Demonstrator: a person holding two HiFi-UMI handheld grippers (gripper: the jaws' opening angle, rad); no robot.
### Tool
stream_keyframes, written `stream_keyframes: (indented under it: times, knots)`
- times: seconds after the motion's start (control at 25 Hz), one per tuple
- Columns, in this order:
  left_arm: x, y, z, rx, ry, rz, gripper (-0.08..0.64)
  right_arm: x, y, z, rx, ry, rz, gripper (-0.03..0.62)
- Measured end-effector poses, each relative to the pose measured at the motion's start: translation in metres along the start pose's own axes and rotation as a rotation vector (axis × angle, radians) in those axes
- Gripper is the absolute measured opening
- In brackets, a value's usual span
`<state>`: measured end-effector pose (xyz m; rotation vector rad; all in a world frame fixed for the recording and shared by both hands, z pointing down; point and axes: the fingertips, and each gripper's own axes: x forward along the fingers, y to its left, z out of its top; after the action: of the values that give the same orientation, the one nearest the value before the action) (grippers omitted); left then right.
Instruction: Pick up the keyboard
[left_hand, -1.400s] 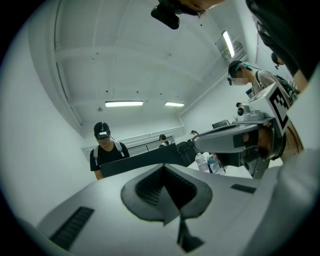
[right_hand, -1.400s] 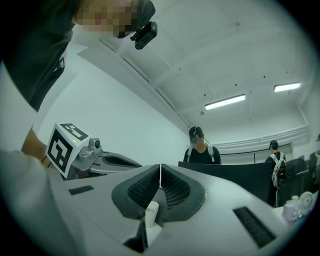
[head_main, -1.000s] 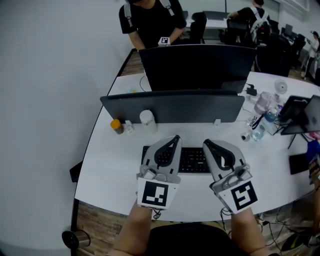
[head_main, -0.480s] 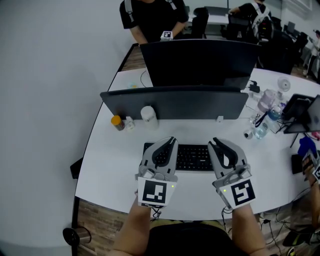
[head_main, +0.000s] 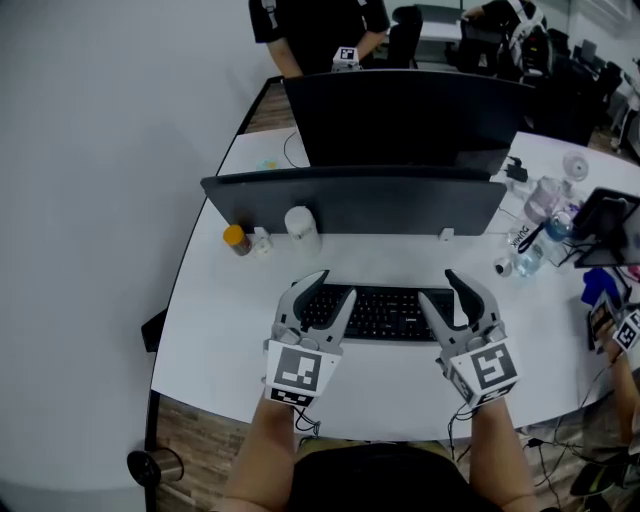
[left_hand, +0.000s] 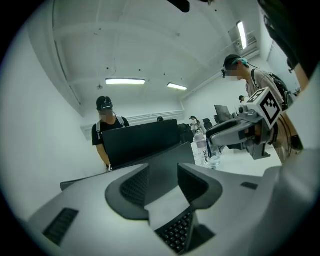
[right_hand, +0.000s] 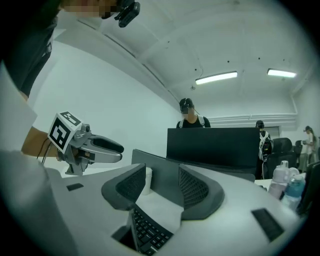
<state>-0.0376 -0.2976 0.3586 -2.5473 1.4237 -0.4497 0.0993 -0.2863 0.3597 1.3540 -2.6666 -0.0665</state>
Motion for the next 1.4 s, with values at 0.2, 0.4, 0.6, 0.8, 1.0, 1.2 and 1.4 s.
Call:
stream_keyframes:
  times: [0.2,0.4,0.6,0.8,1.0,1.2,1.4]
  knots:
    - [0.005,0.003,-0.028,-0.030,0.067,-0.022,0.218,0.007,-0.011,-0.020,0.041,0.004,-0.004,0.226]
    - [0.011,0.007,-0.054,-0.055,0.130,-0.041,0.266,0.014,-0.017,-0.035,0.073,0.046,-0.008,0.253]
    - [0.013,0.017,-0.083,-0.099,0.193,-0.041,0.324,0.022,-0.021,-0.061,0.099,0.110,-0.003,0.272]
    - [0.016,0.025,-0.106,-0.132,0.242,-0.061,0.339,0.026,-0.032,-0.075,0.129,0.137,-0.040,0.278]
    - [0.022,0.034,-0.125,-0.163,0.274,-0.078,0.342,0.031,-0.043,-0.097,0.163,0.199,-0.061,0.282]
    - [0.024,0.035,-0.157,-0.219,0.340,-0.118,0.344,0.032,-0.053,-0.124,0.185,0.258,-0.085,0.284]
    - [0.023,0.044,-0.186,-0.253,0.391,-0.107,0.344,0.037,-0.057,-0.150,0.210,0.327,-0.084,0.284]
